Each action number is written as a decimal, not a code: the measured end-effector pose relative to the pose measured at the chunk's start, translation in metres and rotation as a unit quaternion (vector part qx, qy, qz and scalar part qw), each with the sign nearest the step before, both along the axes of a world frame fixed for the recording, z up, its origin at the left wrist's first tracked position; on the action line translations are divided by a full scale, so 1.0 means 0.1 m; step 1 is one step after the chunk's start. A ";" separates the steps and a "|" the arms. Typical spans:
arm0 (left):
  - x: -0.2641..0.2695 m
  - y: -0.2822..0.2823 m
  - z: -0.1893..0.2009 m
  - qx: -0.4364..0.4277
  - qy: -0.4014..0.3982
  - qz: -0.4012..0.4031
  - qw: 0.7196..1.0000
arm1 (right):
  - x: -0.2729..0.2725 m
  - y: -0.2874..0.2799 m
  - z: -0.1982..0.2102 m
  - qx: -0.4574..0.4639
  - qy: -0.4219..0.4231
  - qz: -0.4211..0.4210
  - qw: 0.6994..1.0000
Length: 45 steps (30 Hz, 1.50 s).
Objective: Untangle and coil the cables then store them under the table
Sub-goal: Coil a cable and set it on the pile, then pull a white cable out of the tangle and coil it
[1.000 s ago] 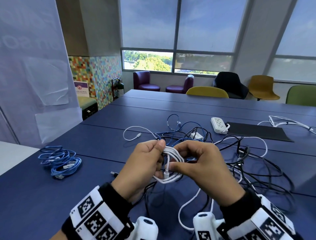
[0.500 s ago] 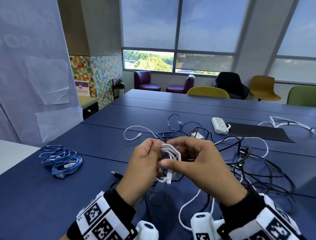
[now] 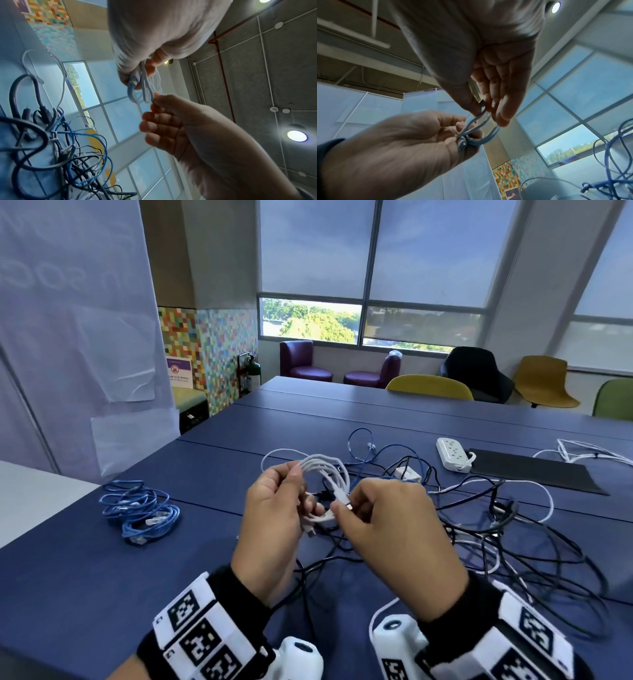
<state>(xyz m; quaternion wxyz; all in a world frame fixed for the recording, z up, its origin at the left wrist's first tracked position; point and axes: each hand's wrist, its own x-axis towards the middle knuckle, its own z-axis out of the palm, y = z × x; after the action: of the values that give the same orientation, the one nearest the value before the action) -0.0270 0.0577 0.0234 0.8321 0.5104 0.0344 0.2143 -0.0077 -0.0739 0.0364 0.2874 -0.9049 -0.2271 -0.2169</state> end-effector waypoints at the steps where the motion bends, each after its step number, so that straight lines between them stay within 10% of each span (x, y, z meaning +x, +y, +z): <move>1: 0.01 0.04 0.00 0.006 -0.002 0.006 1.000 | 0.03 0.01 0.02 0.016 0.014 0.012 1.000; 13: 0.05 0.75 0.07 0.035 0.001 0.053 0.998 | 0.27 0.33 0.34 0.314 0.328 0.163 0.876; 17: 0.06 1.18 0.13 0.249 0.070 0.069 0.963 | 0.49 0.55 0.39 0.269 0.351 0.173 0.880; 26: 0.16 1.96 0.10 0.363 0.161 0.123 0.909 | 0.90 1.49 0.15 0.186 0.367 0.203 0.889; 36: 0.41 2.56 -0.16 0.334 0.274 0.149 0.890 | 1.02 2.10 -0.21 0.163 0.443 0.219 0.854; 45: 0.67 2.47 -0.13 0.390 0.267 0.143 0.870 | 1.34 2.13 -0.34 0.094 0.432 0.145 0.885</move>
<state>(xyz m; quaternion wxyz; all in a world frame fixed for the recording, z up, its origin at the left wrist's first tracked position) 0.0396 0.3050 0.0105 0.4850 0.8206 0.2412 0.1822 0.1267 0.1389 0.0022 0.4689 -0.8348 -0.1875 0.2192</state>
